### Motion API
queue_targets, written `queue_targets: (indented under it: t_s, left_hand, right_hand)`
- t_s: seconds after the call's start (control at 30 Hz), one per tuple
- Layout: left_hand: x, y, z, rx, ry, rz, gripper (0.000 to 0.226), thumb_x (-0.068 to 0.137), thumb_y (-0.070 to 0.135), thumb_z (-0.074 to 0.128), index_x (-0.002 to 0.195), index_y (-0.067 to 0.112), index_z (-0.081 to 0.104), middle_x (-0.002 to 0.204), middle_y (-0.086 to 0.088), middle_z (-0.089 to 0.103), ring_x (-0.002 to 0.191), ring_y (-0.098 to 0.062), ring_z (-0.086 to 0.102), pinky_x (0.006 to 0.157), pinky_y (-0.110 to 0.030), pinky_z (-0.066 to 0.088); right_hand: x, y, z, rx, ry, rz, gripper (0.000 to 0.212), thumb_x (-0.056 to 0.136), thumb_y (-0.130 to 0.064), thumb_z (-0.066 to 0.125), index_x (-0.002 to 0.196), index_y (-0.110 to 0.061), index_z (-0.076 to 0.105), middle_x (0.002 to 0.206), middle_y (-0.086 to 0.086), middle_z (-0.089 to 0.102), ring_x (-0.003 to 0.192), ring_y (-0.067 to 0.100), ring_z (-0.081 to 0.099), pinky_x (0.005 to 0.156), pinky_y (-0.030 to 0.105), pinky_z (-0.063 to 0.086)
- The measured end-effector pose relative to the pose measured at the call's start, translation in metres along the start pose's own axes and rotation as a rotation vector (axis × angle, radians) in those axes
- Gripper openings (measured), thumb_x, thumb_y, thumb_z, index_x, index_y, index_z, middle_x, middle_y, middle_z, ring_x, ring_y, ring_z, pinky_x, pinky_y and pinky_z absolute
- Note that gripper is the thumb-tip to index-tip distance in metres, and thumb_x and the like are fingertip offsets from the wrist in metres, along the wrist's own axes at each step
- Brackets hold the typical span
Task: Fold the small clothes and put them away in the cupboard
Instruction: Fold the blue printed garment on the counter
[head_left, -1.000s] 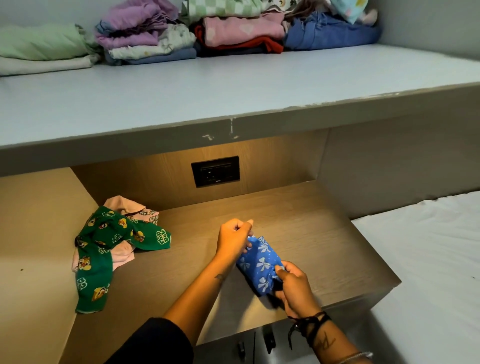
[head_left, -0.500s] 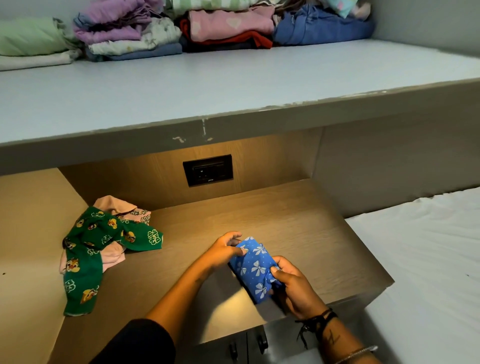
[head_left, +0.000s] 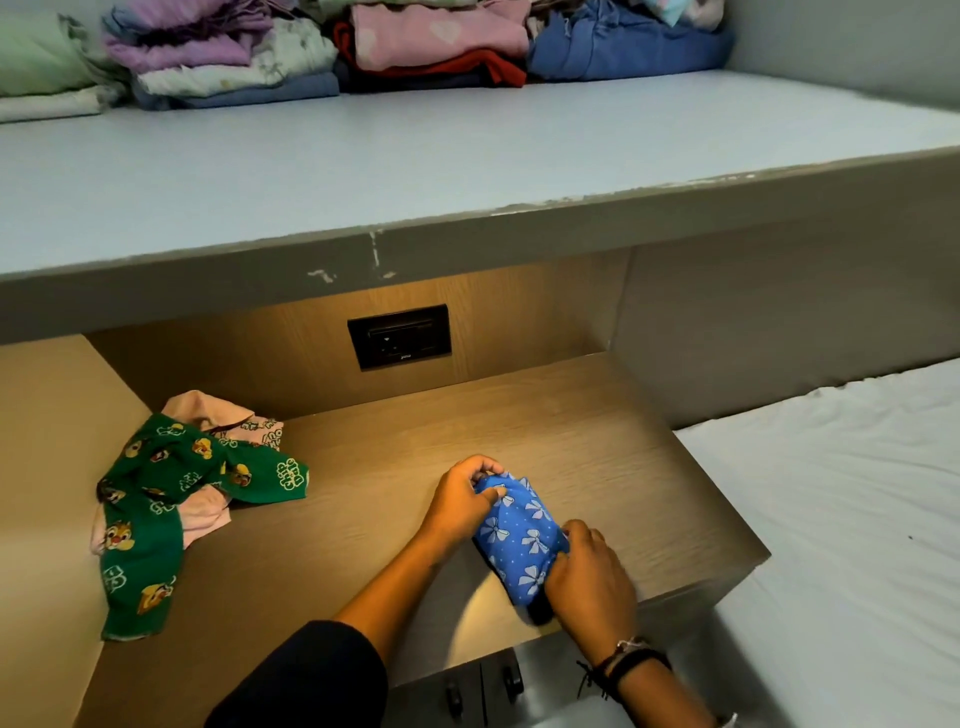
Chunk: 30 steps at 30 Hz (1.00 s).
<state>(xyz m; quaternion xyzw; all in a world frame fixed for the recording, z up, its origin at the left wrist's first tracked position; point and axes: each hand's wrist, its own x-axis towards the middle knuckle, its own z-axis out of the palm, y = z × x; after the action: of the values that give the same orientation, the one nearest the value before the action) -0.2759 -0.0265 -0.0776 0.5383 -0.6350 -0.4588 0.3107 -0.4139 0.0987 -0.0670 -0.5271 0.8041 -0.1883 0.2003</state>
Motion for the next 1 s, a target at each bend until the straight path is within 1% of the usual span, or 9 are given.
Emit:
queue_targets:
  t_s: [0.1,0.17,0.3,0.4,0.5,0.57,0.67,0.8,1.0]
  left_hand:
    - [-0.001,-0.004,0.008,0.074,0.065,0.022,0.028,0.08,0.011,0.077,0.103,0.021,0.065,0.101,0.003,0.061,0.096,-0.015,0.057,0.086,-0.024,0.05]
    - [-0.005,-0.005,0.009,0.19,0.2,0.007,0.039,0.076,0.029,0.08,0.111,0.023,0.064,0.103,0.005,0.058,0.097,-0.015,0.056,0.087,-0.033,0.05]
    - [-0.028,-0.004,0.005,0.2,0.582,-0.187,0.039,0.082,0.051,0.066,0.112,0.026,0.057,0.109,0.006,0.058,0.096,-0.014,0.056,0.083,-0.037,0.052]
    - [-0.044,-0.004,0.007,0.025,0.534,-0.379,0.024,0.087,0.035,0.063,0.105,0.023,0.051,0.104,-0.004,0.061,0.086,-0.025,0.063,0.078,-0.04,0.056]
    - [-0.055,0.001,0.02,-0.113,0.319,-0.545,0.027,0.086,0.032,0.067,0.094,0.013,0.05,0.084,-0.006,0.061,0.065,-0.021,0.056,0.059,-0.029,0.048]
    - [-0.056,0.009,0.026,-0.217,0.247,-0.594,0.025,0.088,0.029,0.066,0.087,0.012,0.048,0.077,-0.006,0.056,0.054,-0.015,0.048,0.046,-0.024,0.039]
    - [-0.051,0.02,0.03,-0.372,0.232,-0.622,0.017,0.088,0.019,0.067,0.08,0.011,0.054,0.071,-0.004,0.059,0.051,-0.012,0.05,0.041,-0.02,0.035]
    - [-0.05,0.035,0.035,-0.48,0.145,-0.581,0.012,0.087,0.014,0.068,0.089,0.003,0.064,0.092,-0.02,0.075,0.071,-0.029,0.071,0.054,-0.029,0.056]
    - [-0.053,0.049,0.044,-0.745,-0.002,-0.421,0.024,0.084,0.011,0.068,0.105,0.004,0.061,0.101,-0.023,0.074,0.089,-0.036,0.071,0.078,-0.047,0.059]
  right_hand:
    - [-0.001,0.001,-0.004,-0.204,0.121,-0.226,0.055,0.083,-0.03,0.055,0.136,-0.021,0.045,0.134,0.008,0.05,0.12,0.027,0.047,0.094,0.036,0.043]
    - [0.002,0.003,-0.003,-0.281,0.025,-0.444,0.063,0.089,-0.029,0.045,0.15,-0.024,0.03,0.159,0.007,0.024,0.146,0.028,0.021,0.117,0.049,0.02]
    - [0.005,0.016,0.012,-0.372,-0.249,-0.607,0.06,0.096,-0.041,0.02,0.154,-0.026,0.016,0.165,-0.006,0.002,0.15,0.012,-0.008,0.118,0.041,-0.014]
    - [0.011,0.022,0.014,-0.197,-0.269,-0.577,0.059,0.098,-0.051,0.017,0.152,-0.029,0.025,0.163,-0.013,0.006,0.148,0.004,-0.007,0.12,0.037,-0.009]
    - [0.02,0.021,0.011,0.076,-0.096,-0.441,0.046,0.099,-0.043,0.039,0.139,-0.023,0.051,0.155,-0.004,0.037,0.144,0.01,0.027,0.119,0.034,0.02]
    - [0.03,0.019,0.008,0.089,0.077,-0.306,0.038,0.092,-0.038,0.058,0.123,-0.017,0.062,0.132,0.005,0.058,0.123,0.024,0.05,0.101,0.036,0.043]
    - [0.042,0.013,0.003,0.052,-0.006,-0.081,0.037,0.082,-0.046,0.066,0.106,-0.017,0.064,0.107,0.005,0.065,0.102,0.027,0.057,0.08,0.034,0.047]
    - [0.048,0.011,0.001,0.322,-0.144,0.054,0.027,0.077,-0.039,0.072,0.087,-0.016,0.062,0.086,0.0,0.071,0.077,0.019,0.067,0.063,0.031,0.051]
    - [0.049,0.021,-0.018,1.031,-0.262,0.162,0.024,0.082,-0.022,0.075,0.093,-0.003,0.067,0.087,0.013,0.076,0.074,0.02,0.073,0.069,0.034,0.06]
